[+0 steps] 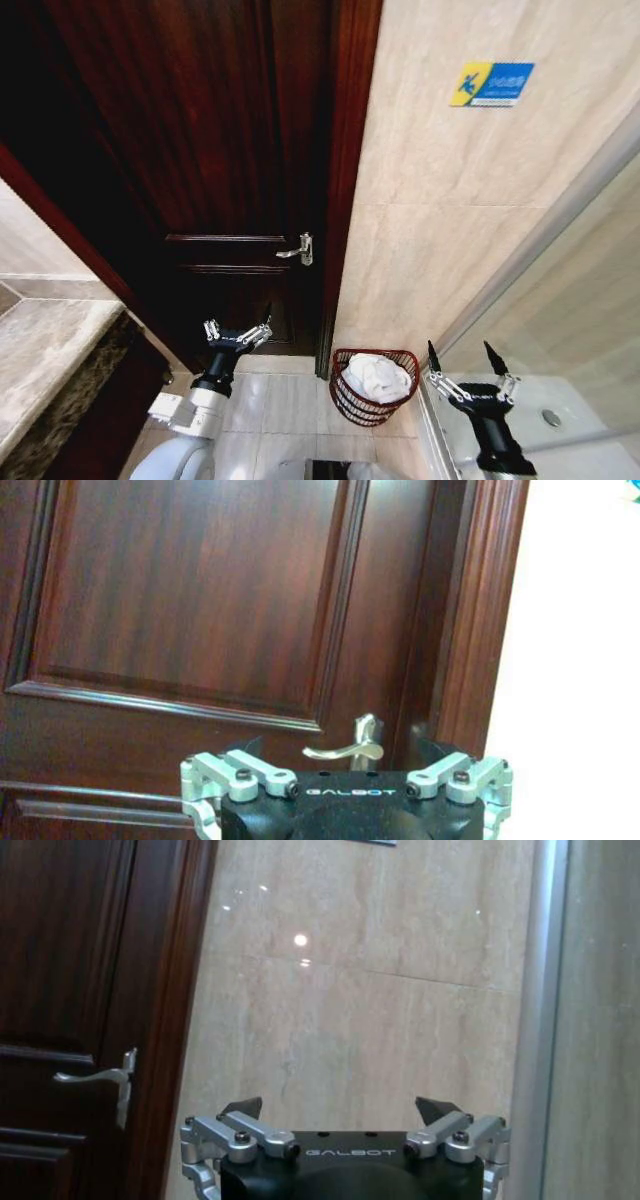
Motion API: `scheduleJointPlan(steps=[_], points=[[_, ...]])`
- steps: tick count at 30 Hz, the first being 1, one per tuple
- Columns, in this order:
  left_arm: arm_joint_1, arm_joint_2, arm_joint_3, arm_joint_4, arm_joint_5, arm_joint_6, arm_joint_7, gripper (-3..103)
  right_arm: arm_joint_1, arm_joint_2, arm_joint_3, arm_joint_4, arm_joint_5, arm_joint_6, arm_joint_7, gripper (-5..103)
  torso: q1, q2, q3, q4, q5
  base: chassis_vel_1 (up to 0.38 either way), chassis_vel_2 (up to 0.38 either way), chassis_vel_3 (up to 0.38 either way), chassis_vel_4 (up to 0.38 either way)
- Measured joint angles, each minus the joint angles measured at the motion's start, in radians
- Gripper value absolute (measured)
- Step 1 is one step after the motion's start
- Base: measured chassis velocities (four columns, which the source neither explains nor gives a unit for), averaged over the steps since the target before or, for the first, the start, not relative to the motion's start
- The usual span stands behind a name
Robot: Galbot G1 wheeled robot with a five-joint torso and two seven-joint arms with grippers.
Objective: Discard the used towel into the hamper.
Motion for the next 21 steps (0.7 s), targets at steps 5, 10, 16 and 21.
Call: scheduleJointPlan(steps=[5, 10, 16, 21], points=[[0.0, 0.0, 0.0, 0.0, 0.0, 0.0, 0.0, 100, 0.0, 0.0, 0.0, 0.0, 0.0, 0.0, 0.0, 100, 0.0, 0.0, 0.0, 0.0001, -0.0004, 0.02, 0.028, -0.019, -0.021], [0.0, 0.0, 0.0, 0.0, 0.0, 0.0, 0.0, 100, 0.0, 0.0, 0.0, 0.0, 0.0, 0.0, 0.0, 100, 0.0, 0.0, 0.0, 0.0002, 0.0002, -0.002, -0.02, 0.001, 0.017], [0.0, 0.0, 0.0, 0.0, 0.0, 0.0, 0.0, 100, 0.0, 0.0, 0.0, 0.0, 0.0, 0.0, 0.0, 100, 0.0, 0.0, 0.0, 0.0002, 0.0, 0.036, -0.084, -0.042, 0.085], [0.0, 0.0, 0.0, 0.0, 0.0, 0.0, 0.0, 100, 0.0, 0.0, 0.0, 0.0, 0.0, 0.0, 0.0, 100, 0.0, 0.0, 0.0, 0.0001, -0.0003, 0.166, -0.147, -0.166, 0.165]])
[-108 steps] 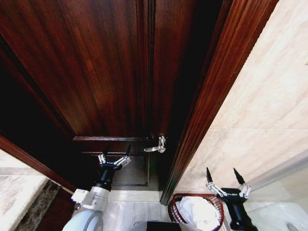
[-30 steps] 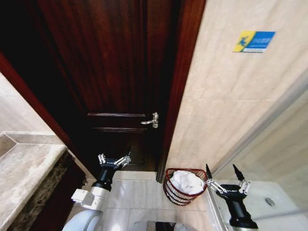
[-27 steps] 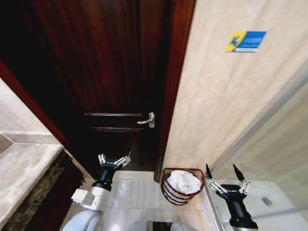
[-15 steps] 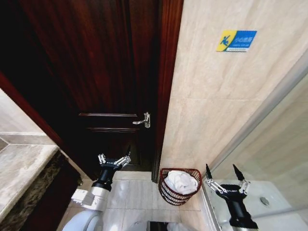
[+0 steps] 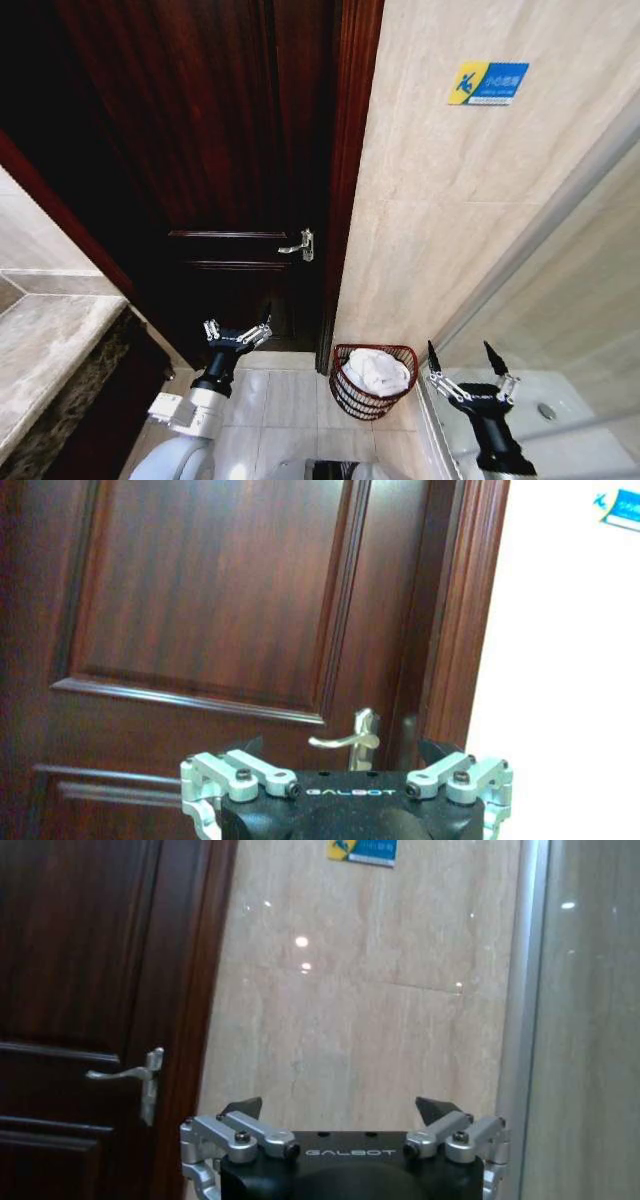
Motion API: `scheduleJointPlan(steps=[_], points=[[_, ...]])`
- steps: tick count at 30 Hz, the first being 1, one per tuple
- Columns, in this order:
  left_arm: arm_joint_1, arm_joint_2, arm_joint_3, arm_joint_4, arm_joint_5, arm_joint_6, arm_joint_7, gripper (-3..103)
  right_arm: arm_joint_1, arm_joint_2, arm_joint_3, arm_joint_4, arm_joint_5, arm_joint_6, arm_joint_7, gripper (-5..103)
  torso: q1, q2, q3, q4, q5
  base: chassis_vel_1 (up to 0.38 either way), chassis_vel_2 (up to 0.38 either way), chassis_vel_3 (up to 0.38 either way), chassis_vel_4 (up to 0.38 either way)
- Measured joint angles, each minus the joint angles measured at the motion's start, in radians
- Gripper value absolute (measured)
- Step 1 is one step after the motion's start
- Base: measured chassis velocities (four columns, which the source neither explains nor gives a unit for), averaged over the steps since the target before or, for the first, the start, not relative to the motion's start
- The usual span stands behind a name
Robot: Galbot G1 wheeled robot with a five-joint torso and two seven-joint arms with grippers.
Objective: Discard the used towel into the hamper.
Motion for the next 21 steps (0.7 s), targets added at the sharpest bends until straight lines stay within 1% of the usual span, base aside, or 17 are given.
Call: scheduleJointPlan(steps=[5, 7, 10, 12, 13, 14, 17, 19, 21], points=[[0.0, 0.0, 0.0, 0.0, 0.0, 0.0, 0.0, 100, 0.0, 0.0, 0.0, 0.0, 0.0, 0.0, 0.0, 100, 0.0, 0.0, 0.0, 0.0003, 0.0, 0.228, -0.206, -0.225, 0.224], [0.0, 0.0, 0.0, 0.0, 0.0, 0.0, 0.0, 100, 0.0, 0.0, 0.0, 0.0, 0.0, 0.0, 0.0, 100, 0.0, 0.0, 0.0, -0.0001, 0.0009, 0.27, -0.259, -0.274, 0.242], [0.0, 0.0, 0.0, 0.0, 0.0, 0.0, 0.0, 100, 0.0, 0.0, 0.0, 0.0, 0.0, 0.0, 0.0, 100, 0.0, 0.0, 0.0, -0.0001, -0.0002, 0.249, -0.266, -0.258, 0.264], [0.0, 0.0, 0.0, 0.0, 0.0, 0.0, 0.0, 100, 0.0, 0.0, 0.0, 0.0, 0.0, 0.0, 0.0, 100, -0.001, 0.001, 0.0, 0.0003, 0.0006, 0.216, -0.225, -0.167, 0.218], [0.0, 0.0, 0.0, 0.0, 0.0, 0.0, 0.0, 100, 0.0, 0.0, 0.0, 0.0, 0.0, 0.0, 0.0, 100, -0.001, 0.001, -0.001, -0.0002, 0.0003, 0.189, -0.167, -0.143, 0.198], [0.0, 0.0, 0.0, 0.0, 0.0, 0.0, 0.0, 100, 0.0, 0.0, 0.0, 0.0, 0.0, 0.0, 0.0, 100, -0.001, 0.001, -0.001, -0.0002, 0.0003, 0.189, -0.167, -0.143, 0.198], [0.0, 0.0, 0.0, 0.0, 0.0, 0.0, 0.0, 100, 0.0, 0.0, 0.0, 0.0, 0.0, 0.0, 0.0, 100, -0.001, 0.001, 0.0, 0.0002, 0.0002, 0.012, -0.102, -0.022, 0.101], [0.0, 0.0, 0.0, 0.0, 0.0, 0.0, 0.0, 100, 0.0, 0.0, 0.0, 0.0, 0.0, 0.0, 0.0, 100, -0.001, 0.001, 0.0, 0.0, 0.0002, -0.06, -0.047, 0.037, 0.043], [0.0, 0.0, 0.0, 0.0, 0.0, 0.0, 0.0, 100, 0.0, 0.0, 0.0, 0.0, 0.0, 0.0, 0.0, 100, 0.0, 0.0, 0.0, 0.0, 0.0, -0.106, -0.061, 0.161, 0.051]])
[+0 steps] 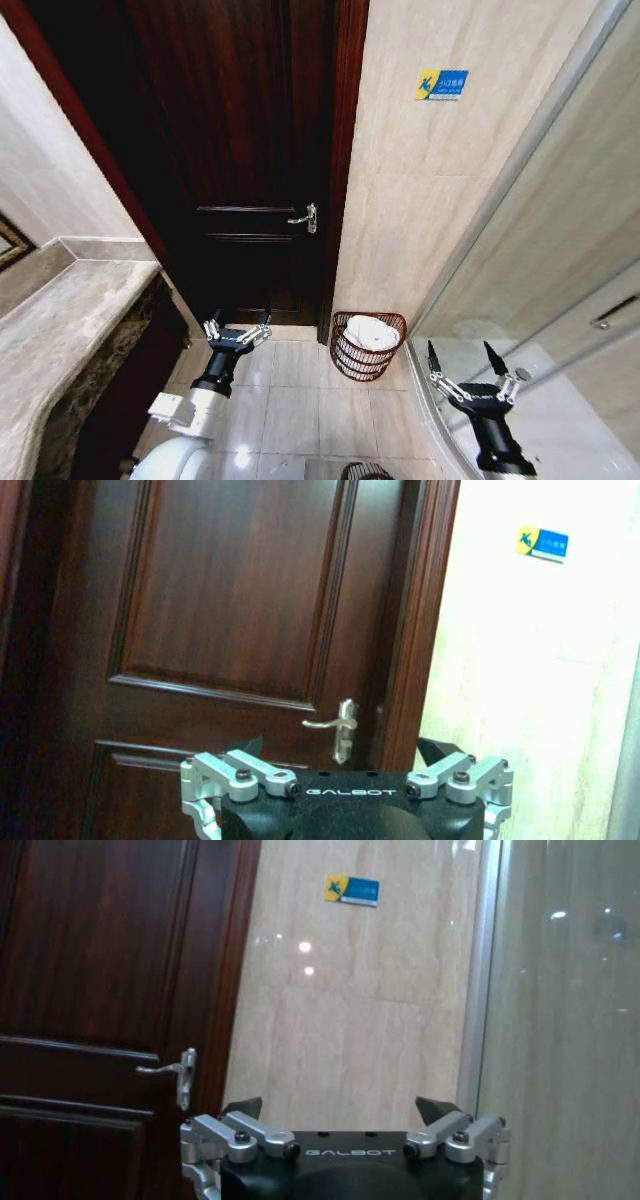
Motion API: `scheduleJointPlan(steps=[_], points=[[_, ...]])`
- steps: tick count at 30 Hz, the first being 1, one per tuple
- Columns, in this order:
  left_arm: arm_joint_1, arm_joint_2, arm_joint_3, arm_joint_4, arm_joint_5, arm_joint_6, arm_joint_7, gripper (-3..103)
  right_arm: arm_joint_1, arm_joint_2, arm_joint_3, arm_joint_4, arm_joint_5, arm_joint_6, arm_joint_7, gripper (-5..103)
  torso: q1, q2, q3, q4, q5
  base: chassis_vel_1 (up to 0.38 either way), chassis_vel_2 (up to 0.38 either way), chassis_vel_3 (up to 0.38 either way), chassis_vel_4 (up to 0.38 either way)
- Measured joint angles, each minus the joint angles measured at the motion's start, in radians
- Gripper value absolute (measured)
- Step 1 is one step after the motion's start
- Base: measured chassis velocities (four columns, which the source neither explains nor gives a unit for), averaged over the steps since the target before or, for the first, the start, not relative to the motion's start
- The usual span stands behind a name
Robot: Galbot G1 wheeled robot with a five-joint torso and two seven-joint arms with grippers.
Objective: Discard the used towel into the hamper.
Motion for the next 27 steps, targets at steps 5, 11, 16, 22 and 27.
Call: scheduleJointPlan(steps=[5, 11, 16, 22, 27], points=[[0.0, 0.0, 0.0, 0.0, 0.0, 0.0, 0.0, 100, 0.0, 0.0, 0.0, 0.0, 0.0, 0.0, 0.0, 100, 0.001, 0.0, 0.0, 0.0003, 0.0005, -0.18, -0.053, 0.21, 0.072], [0.0, -0.001, 0.0, 0.0, 0.0, 0.0, 0.0, 100, 0.0, 0.0, 0.0, 0.0, 0.0, 0.0, 0.0, 100, -0.001, 0.0, 0.0, -0.0001, 0.0007, -0.089, -0.092, 0.062, 0.073], [0.0, 0.0, 0.0, 0.0, 0.0, 0.0, 0.0, 100, 0.0, 0.0, 0.0, 0.0, 0.0, 0.0, 0.0, 100, -0.001, 0.0, 0.0, 0.0, -0.0002, 0.042, -0.009, -0.045, -0.001], [0.0, 0.0, 0.0, 0.0, 0.0, 0.0, 0.0, 100, 0.0, 0.0, 0.0, 0.0, 0.0, 0.0, 0.0, 100, 0.0, 0.0, 0.0, 0.0, 0.0003, 0.019, 0.016, -0.019, -0.009], [0.0, 0.0, 0.0, 0.0, 0.0, 0.0, 0.0, 100, 0.0, 0.0, 0.0, 0.0, 0.0, 0.0, 0.0, 100, 0.0, 0.0, 0.0, 0.0, 0.0004, 0.015, -0.033, -0.026, 0.041]])
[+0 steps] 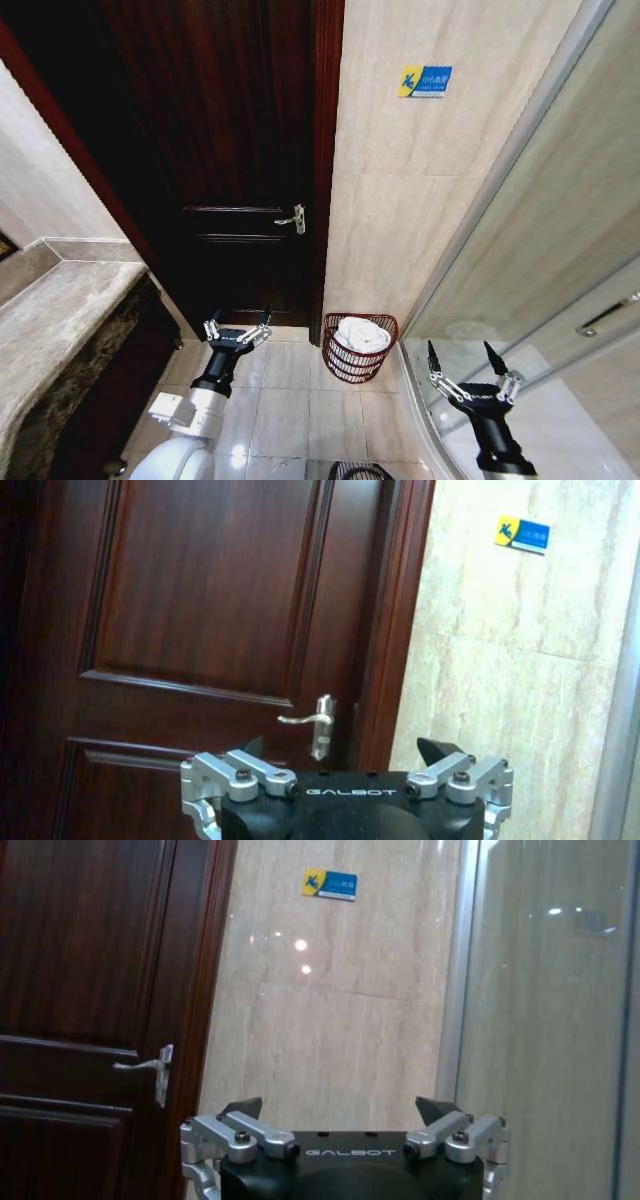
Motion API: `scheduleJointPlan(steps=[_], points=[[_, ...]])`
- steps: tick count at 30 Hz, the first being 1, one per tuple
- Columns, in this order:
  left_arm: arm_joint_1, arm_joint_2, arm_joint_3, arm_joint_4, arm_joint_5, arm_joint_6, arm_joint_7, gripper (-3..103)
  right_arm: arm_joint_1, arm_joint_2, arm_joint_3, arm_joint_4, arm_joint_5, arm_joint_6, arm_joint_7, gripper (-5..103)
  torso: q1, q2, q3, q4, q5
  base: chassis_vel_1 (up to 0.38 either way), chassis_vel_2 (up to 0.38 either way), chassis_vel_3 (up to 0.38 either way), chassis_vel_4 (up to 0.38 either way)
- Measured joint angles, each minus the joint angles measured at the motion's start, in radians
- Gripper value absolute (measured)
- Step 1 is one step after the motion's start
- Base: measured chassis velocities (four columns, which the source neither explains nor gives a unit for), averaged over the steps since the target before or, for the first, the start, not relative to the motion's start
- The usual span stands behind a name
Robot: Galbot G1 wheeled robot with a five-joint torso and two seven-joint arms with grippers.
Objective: Discard the used towel into the hamper.
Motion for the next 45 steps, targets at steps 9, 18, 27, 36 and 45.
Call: scheduleJointPlan(steps=[9, 18, 27, 36, 45], points=[[0.0, 0.0, 0.0, 0.0, 0.0, 0.0, 0.0, 100, 0.0, 0.0, 0.0, 0.0, 0.0, 0.0, 0.0, 100, -0.001, 0.001, 0.0, -0.0001, -0.0004, 0.137, -0.149, -0.133, 0.151], [0.0, 0.0, 0.0, 0.0, 0.0, 0.0, 0.0, 100, 0.0, 0.0, 0.0, 0.0, 0.0, 0.0, 0.0, 100, 0.0, 0.0, 0.0, 0.0001, -0.0002, 0.105, -0.077, -0.093, 0.072], [0.0, 0.0, 0.0, 0.0, 0.0, 0.0, 0.0, 100, 0.0, 0.0, 0.0, 0.0, 0.0, 0.0, 0.0, 100, 0.0, 0.0, 0.0, 0.0001, -0.0002, 0.102, -0.122, -0.121, 0.125], [0.0, 0.0, 0.0, 0.0, 0.0, 0.0, 0.0, 100, 0.0, 0.0, 0.0, 0.0, 0.0, 0.0, 0.0, 100, -0.001, 0.001, 0.0, 0.0, -0.0006, 0.189, -0.183, -0.179, 0.191], [0.0, 0.0, 0.0, 0.0, 0.0, 0.0, 0.0, 100, 0.0, 0.0, 0.0, 0.0, 0.0, 0.0, 0.0, 100, 0.0, 0.0, 0.0, 0.0001, -0.0001, 0.114, -0.105, -0.113, 0.107]])
